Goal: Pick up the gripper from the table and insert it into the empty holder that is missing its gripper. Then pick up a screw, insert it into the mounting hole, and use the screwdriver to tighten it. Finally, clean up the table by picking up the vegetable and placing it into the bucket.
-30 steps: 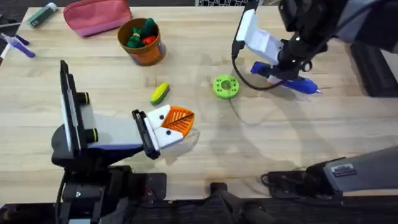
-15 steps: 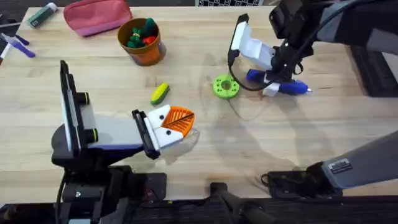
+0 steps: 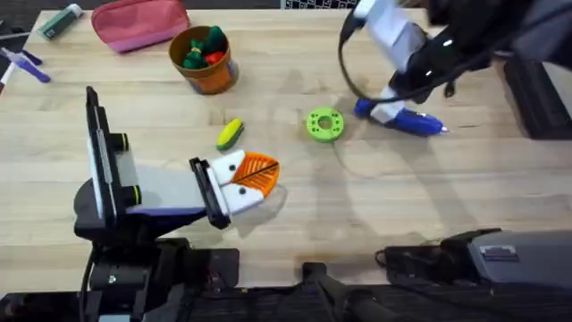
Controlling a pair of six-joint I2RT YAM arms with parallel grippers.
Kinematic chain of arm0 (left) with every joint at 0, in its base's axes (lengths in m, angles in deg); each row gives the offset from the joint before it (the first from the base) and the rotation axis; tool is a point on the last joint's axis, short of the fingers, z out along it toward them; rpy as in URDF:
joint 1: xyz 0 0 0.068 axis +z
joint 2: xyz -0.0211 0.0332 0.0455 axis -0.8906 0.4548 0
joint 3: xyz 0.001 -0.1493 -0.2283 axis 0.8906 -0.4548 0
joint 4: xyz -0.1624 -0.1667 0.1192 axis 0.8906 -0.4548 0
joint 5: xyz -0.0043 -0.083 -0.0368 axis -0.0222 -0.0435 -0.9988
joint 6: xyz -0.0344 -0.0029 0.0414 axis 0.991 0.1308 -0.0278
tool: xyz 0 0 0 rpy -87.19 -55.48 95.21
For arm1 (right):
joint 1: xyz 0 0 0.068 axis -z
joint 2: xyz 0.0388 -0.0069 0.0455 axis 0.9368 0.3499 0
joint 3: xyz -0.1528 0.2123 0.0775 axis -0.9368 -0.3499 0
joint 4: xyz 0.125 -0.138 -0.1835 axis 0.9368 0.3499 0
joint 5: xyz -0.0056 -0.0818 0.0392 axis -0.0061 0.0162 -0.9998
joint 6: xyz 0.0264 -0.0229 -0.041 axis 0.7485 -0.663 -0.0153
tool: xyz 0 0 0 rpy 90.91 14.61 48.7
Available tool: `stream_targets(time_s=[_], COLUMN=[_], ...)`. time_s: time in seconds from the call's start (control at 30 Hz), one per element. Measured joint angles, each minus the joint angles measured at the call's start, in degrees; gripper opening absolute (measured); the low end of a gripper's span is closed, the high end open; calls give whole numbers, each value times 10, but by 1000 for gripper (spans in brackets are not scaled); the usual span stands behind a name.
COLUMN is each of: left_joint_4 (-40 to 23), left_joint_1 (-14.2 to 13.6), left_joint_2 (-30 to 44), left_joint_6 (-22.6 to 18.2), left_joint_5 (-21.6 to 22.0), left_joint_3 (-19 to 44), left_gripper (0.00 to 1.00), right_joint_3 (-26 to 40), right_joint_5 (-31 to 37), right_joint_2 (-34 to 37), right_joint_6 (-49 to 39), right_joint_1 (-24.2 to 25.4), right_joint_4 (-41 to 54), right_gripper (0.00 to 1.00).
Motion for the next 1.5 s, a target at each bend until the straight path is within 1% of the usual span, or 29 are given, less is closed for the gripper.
stream_targets(time_s=[0.03, 0.1, 0.13, 0.17, 0.2, 0.23, 0.43, 0.53, 0.63, 0.73, 0.87, 0.93, 1.03, 1.23, 1.33, 1.4, 1.5], left_joint_4=[0, 0, 0, 0, 0, 0, 8, 28, 23, -22, -122, -170, -247, -394, -409, -427, -476], left_joint_1=[0, 0, 0, 0, 0, 0, 0, 1, 9, 16, 18, 18, 18, 18, 18, 18, 18], left_joint_2=[0, 0, 0, 0, 0, 0, 0, 0, 0, 0, 18, 47, 116, 281, 363, 412, 492], left_joint_6=[0, 0, 0, 0, 2, 2, 2, 7, 12, 13, -16, -34, -58, -77, -77, -78, -78], left_joint_5=[0, 0, 0, 0, 0, 0, 5, 34, 71, 116, 178, 207, 251, 348, 376, 391, 420], left_joint_3=[0, 0, 0, 0, 0, 0, -1, -1, 4, 37, 122, 169, 246, 378, 420, 445, 497], left_gripper=[197, 507, 682, 816, 944, 975, 986, 986, 986, 986, 985, 985, 986, 985, 986, 986, 986], right_joint_3=[3, 10, 13, 15, 16, 16, 16, 16, 16, 16, 12, -2, -42, -136, -159, -163, -164], right_joint_5=[-3, -13, -23, -31, -42, -54, -106, -119, -127, -129, -131, -131, -131, -130, -128, -128, -128], right_joint_2=[-17, -54, -74, -90, -106, -124, -200, -239, -278, -315, -350, -365, -387, -422, -435, -440, -441], right_joint_6=[17, 59, 84, 104, 125, 150, 278, 311, 328, 347, 368, 374, 385, 408, 421, 426, 431], right_joint_1=[0, 0, 0, 0, 0, 0, 0, 0, 0, 0, 0, 0, 0, 0, 0, 0, 0], right_joint_4=[0, -1, -3, -5, -7, -7, 17, 51, 95, 132, 171, 170, 159, 107, 89, 89, 87], right_gripper=[992, 991, 991, 991, 991, 991, 991, 992, 992, 991, 992, 992, 991, 992, 992, 991, 992])
